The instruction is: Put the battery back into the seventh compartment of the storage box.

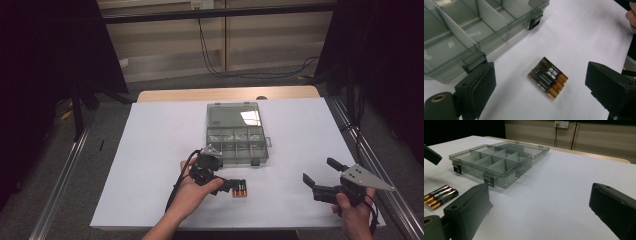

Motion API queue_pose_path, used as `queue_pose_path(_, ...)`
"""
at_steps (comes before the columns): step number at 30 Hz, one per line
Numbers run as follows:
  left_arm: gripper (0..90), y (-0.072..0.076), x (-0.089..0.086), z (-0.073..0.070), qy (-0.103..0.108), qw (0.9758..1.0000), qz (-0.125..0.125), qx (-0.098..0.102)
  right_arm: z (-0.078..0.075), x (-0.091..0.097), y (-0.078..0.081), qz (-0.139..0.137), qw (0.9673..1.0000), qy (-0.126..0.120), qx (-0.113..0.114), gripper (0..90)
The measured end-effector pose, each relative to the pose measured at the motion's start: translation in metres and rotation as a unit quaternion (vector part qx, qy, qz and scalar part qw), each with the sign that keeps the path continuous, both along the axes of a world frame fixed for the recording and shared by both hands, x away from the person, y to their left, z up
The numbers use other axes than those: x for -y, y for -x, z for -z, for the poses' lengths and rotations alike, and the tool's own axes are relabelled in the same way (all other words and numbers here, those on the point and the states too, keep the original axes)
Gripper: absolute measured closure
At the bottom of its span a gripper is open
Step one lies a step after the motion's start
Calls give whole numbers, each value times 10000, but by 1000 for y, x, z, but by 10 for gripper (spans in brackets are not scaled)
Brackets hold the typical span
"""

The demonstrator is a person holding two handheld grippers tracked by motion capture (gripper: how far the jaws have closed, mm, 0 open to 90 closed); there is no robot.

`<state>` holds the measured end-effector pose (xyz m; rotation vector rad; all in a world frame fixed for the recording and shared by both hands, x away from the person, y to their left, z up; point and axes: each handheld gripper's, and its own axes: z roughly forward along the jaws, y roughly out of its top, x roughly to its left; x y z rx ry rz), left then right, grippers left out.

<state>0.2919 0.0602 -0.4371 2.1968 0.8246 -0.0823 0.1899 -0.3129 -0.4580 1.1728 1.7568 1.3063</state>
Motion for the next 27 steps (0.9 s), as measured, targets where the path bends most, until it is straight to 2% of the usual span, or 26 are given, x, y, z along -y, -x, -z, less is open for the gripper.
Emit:
queue_pose_path(2,104,1,2,3,20,10000,26,-84,0,0,0,-9,10000,-4,-11,23)
queue_pose_path(6,120,3,7,9,-45,9999,77,-125,1,-1,0,2,10000,18,0,22)
queue_pose_path(11,154,5,10,12,-214,9997,101,-104,2,-1,0,-26,10000,35,-26,22)
queue_pose_path(14,212,6,13,13,-290,9995,35,-109,2,-2,-1,-14,10000,41,-43,22)
queue_pose_path(18,266,5,13,15,-442,9989,94,-76,2,-2,-1,-30,10000,80,-33,23)
queue_pose_path(20,312,7,15,17,-368,9993,2,-60,2,-2,0,-25,10000,78,-15,23)
queue_pose_path(23,374,8,16,17,-453,9990,64,-5,2,-2,0,-17,10000,76,-20,23)
queue_pose_path(27,413,9,19,18,-551,9984,104,91,3,-3,0,-12,10000,71,-51,23)
